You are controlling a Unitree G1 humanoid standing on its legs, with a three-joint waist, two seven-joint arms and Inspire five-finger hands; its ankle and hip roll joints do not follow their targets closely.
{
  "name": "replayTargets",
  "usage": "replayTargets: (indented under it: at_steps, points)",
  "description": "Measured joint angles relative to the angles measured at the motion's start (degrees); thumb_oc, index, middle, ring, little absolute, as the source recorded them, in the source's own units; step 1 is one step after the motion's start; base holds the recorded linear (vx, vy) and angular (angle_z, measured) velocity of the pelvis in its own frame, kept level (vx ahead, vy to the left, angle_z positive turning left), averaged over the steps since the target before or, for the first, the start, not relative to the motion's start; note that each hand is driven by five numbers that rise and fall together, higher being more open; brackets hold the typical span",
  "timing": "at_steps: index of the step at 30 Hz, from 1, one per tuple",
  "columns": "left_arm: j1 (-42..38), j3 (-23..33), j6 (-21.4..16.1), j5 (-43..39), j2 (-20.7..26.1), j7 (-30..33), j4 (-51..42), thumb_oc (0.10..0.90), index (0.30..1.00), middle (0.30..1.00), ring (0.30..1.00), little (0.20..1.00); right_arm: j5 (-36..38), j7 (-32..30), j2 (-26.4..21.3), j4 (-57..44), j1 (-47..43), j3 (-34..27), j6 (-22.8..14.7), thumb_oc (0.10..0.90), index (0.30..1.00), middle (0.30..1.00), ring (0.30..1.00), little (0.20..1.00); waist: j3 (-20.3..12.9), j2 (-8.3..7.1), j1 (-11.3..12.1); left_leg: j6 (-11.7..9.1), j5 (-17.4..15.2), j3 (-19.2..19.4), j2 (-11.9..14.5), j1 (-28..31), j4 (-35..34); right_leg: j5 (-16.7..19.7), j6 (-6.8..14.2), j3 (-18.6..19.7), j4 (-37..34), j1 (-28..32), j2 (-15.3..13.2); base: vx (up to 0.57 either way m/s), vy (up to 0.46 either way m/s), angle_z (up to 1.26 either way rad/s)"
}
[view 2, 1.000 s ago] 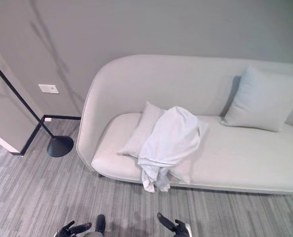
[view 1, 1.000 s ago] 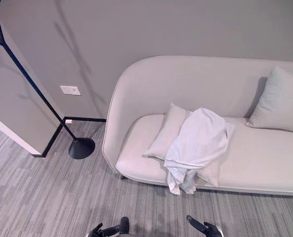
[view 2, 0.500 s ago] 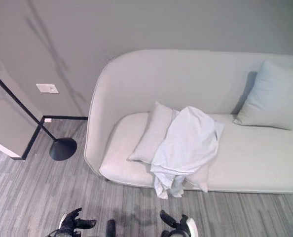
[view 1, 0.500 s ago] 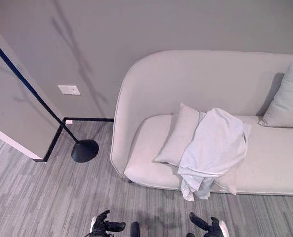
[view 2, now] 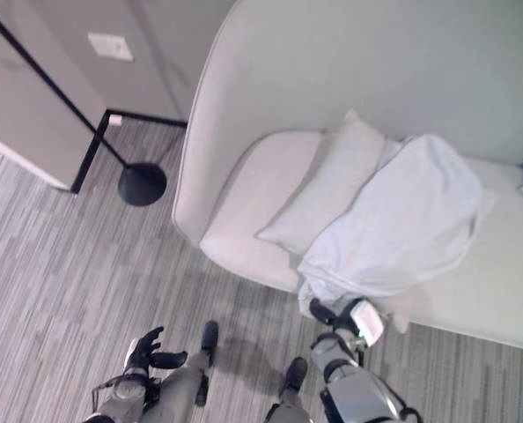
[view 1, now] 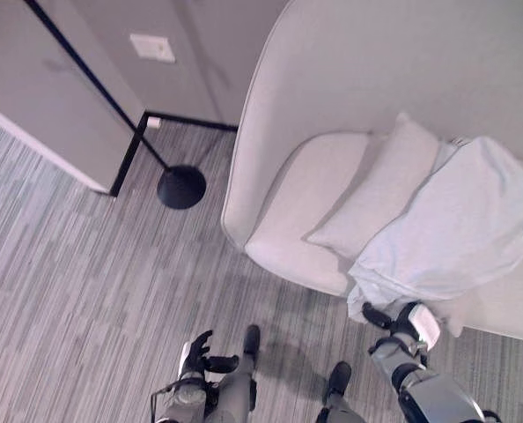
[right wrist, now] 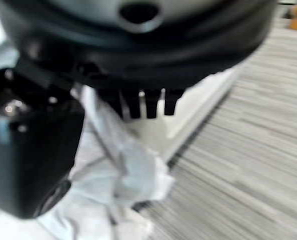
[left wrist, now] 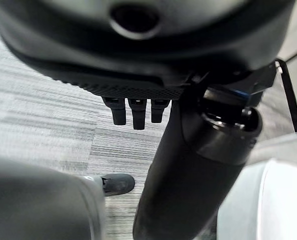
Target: Hang the clothes on the sofa on the clothes rack.
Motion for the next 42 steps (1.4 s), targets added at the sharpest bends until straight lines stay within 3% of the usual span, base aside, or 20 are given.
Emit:
replayTargets:
  at_steps: [5,11,14,19,20,21,25,29,32,36,40,41,42]
  points:
    - [-1.7,-5.3,0.0,7.0,0.9,2.8,-3.8,0.8,0.9,0.9,0.9,0.9,1.8,-1.7,-0.5,2.0,-3.7,-1.0,0.1,0.8,0.9,0.9,0.9,0.9,1.7,0.89,2.7,-0.3,0.2,-0.8,0.2,-1.2,-0.2,0.1,-0.3,-0.4,0.0,-1.0,0.4,0.0,-0.009,0.05]
    - [-2.2,-9.4,0.1,13.7,2.3,4.8,-7.2,0.8,0.9,0.9,0.9,0.9,6.4,-2.5,-0.7,4.4,-7.1,-3.4,-0.3,0.8,0.9,0.9,0.9,0.9,1.9,1.35,3.2,-0.4,0.4,-0.9,-0.1,-3.4,-0.2,0.3,-0.4,-0.5,0.0,-3.1,0.3,0.0,0.019,0.02]
    - [-2.8,-8.9,0.0,15.0,2.1,5.2,-6.8,0.8,0.9,0.9,0.9,0.9,11.2,-2.3,-0.5,4.2,-8.8,-2.7,-1.0,0.8,0.9,0.9,0.9,0.9,2.3,1.93,3.3,-0.4,0.4,-0.9,-0.1,-4.5,-0.2,0.3,-0.4,-0.7,0.0,-4.1,0.2,0.0,0.051,0.02]
    - [-3.6,-6.8,0.3,14.9,1.7,6.8,-4.0,0.8,0.9,0.9,0.9,0.9,11.4,-1.6,0.0,4.8,-8.4,1.4,-1.0,0.8,0.9,0.9,0.9,0.9,2.3,2.01,3.2,-0.4,0.4,-0.9,-0.1,-4.8,0.1,0.2,-0.4,-0.7,0.0,-4.2,0.3,0.0,0.007,0.0]
    - [-3.6,-6.9,0.3,15.0,1.8,7.0,-4.0,0.8,0.9,0.9,0.9,0.9,11.3,-1.1,0.3,4.9,-8.4,1.9,-0.5,0.569,0.554,0.554,0.554,0.554,2.3,2.01,3.3,-0.4,0.4,-0.9,0.0,-4.9,0.4,0.2,-0.4,-0.7,0.0,-4.2,0.4,0.0,0.0,0.0]
    - [-3.6,-7.1,0.3,15.4,1.9,7.0,-4.3,0.8,0.9,0.9,0.9,0.9,11.3,-1.0,0.2,5.0,-8.6,2.2,-0.2,0.4,0.3,0.3,0.3,0.3,2.3,2.07,3.3,-0.4,0.4,-1.0,0.0,-5.1,0.4,0.2,-0.4,-0.8,0.0,-4.3,0.4,-0.03,0.037,0.03]
    - [-3.5,-12.4,0.4,18.7,4.9,6.9,-9.4,0.8,0.9,0.9,0.9,0.9,10.6,-0.8,-3.0,7.1,-11.5,2.9,0.9,0.4,0.3,0.3,0.3,0.3,2.3,2.6,3.5,-0.8,0.9,-2.4,-0.2,-8.0,0.8,0.3,-0.7,-1.9,0.0,-6.4,0.4,-0.02,0.037,0.1]
    - [-3.7,-10.5,0.2,20.0,4.7,7.0,-7.8,0.8,0.9,0.9,0.9,0.9,11.5,-0.2,-6.1,7.8,-11.5,2.2,1.1,0.4,0.3,0.3,0.3,0.3,2.4,2.63,4.7,-0.7,1.3,-2.9,-1.1,-8.9,0.7,0.5,-0.5,-2.0,0.0,-7.0,-0.2,0.0,0.013,0.1]
    - [-3.9,-6.2,0.7,19.9,3.2,8.3,-1.0,0.8,0.9,0.9,0.9,0.9,13.0,0.2,-6.4,6.8,-10.6,2.1,0.0,0.4,0.3,0.3,0.3,0.3,2.3,2.45,4.4,-0.7,1.3,-2.7,-1.2,-8.7,0.7,0.7,-0.4,-1.9,0.0,-6.8,-0.4,0.0,0.0,0.0]
    - [-3.2,-2.7,2.5,19.4,2.6,8.4,5.1,0.8,0.9,0.9,0.9,0.9,13.6,1.2,-4.8,4.2,-7.0,2.3,-1.9,0.4,0.3,0.3,0.3,0.3,2.1,2.08,2.9,-0.7,1.3,-2.3,-0.9,-6.4,0.6,0.8,-0.1,-1.8,0.0,-4.8,-0.2,0.01,-0.037,-0.03]
    - [-1.6,-2.8,2.8,18.3,3.0,8.5,3.6,0.8,0.9,0.9,0.9,0.9,15.0,7.3,-1.4,2.2,-3.7,1.2,-3.0,0.4,0.3,0.3,0.3,0.3,0.9,0.95,1.4,-0.7,1.3,-2.1,-0.6,-3.7,0.4,0.6,-0.2,-1.5,0.0,-2.3,-0.1,0.02,-0.024,-0.05]
    - [-1.7,-2.7,2.8,18.2,3.1,8.5,3.4,0.8,0.9,0.9,0.9,0.9,15.5,7.9,0.5,0.9,-2.5,1.4,-3.1,0.4,0.3,0.3,0.3,0.3,0.2,0.28,0.6,-0.7,1.2,-1.8,-0.4,-3.3,0.2,0.6,-0.2,-1.1,0.0,-2.3,0.0,0.02,-0.017,-0.25]
    - [-1.2,-2.3,2.9,18.0,3.6,8.5,3.6,0.8,0.9,0.9,0.9,0.9,16.3,8.8,3.8,-5.4,1.1,2.4,-3.9,0.4,0.3,0.3,0.3,0.3,-1.0,-1.55,-0.2,-0.7,1.2,-0.5,0.0,-1.7,-0.7,0.6,-0.2,0.0,0.0,-1.7,0.2,0.04,-0.015,-0.38]
